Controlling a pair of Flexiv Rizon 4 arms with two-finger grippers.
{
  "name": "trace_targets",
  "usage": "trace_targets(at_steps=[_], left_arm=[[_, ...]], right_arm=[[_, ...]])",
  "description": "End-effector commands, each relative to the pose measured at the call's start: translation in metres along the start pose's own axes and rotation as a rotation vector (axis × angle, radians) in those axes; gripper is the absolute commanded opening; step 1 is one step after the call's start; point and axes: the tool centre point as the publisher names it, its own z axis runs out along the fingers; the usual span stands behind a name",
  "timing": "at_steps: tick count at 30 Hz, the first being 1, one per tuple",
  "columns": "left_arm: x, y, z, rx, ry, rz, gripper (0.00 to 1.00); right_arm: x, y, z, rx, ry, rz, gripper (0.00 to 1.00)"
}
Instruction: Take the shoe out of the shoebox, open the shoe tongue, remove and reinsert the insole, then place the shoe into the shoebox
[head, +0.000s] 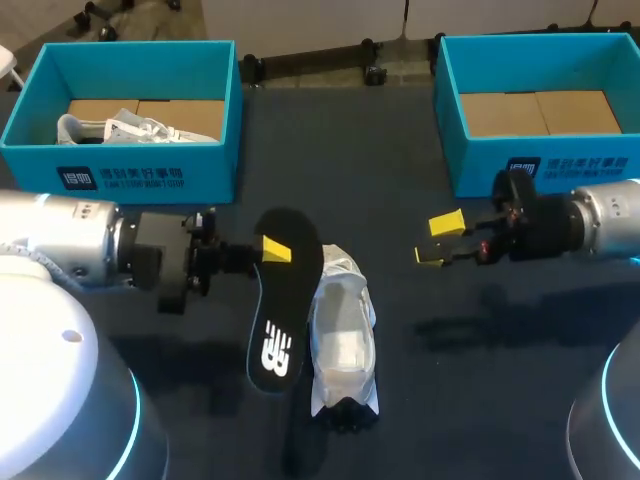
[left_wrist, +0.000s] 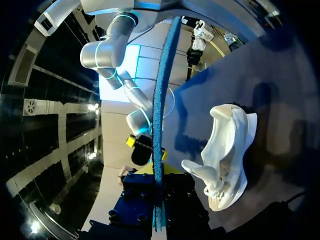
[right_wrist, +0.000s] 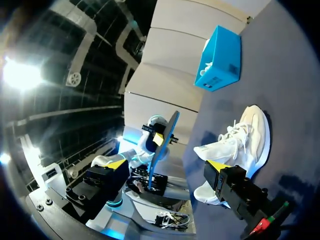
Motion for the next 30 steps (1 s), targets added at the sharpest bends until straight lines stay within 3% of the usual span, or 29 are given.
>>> trace_targets(at_steps=[1, 4, 10, 23, 24, 26, 27, 30], left_arm=[[0.001, -0.013, 0.011, 0.106, -0.008, -0.053, 0.0], [0.002, -0.031, 0.011, 0.192, 0.015, -0.102, 0.0], [0.014, -0.054, 0.008, 0.234, 0.018, -0.175, 0.0], [0.014, -0.054, 0.008, 0.234, 0.018, -0.175, 0.0], [0.014, -0.054, 0.008, 0.234, 0.018, -0.175, 0.0], [0.014, -0.055, 0.013, 0.246, 0.024, -0.184, 0.0], [0.015, -0.056, 0.016, 0.248, 0.034, -0.19, 0.0], [0.015, -0.067, 0.019, 0.283, 0.054, -0.21, 0.0]], right_arm=[[0.013, -0.013, -0.02, 0.062, -0.031, -0.206, 1.0], [0.024, -0.027, -0.03, 0.157, -0.157, -0.282, 1.0], [0.021, -0.053, -0.044, 0.366, -0.346, -0.404, 1.0], [0.021, -0.053, -0.044, 0.366, -0.346, -0.404, 1.0], [0.023, -0.042, -0.04, 0.488, -0.378, -0.397, 1.0], [0.025, -0.031, -0.036, 0.571, -0.45, -0.363, 1.0], [0.028, -0.027, -0.033, 0.667, -0.494, -0.376, 1.0], [0.035, -0.022, -0.028, 0.838, -0.585, -0.434, 1.0]])
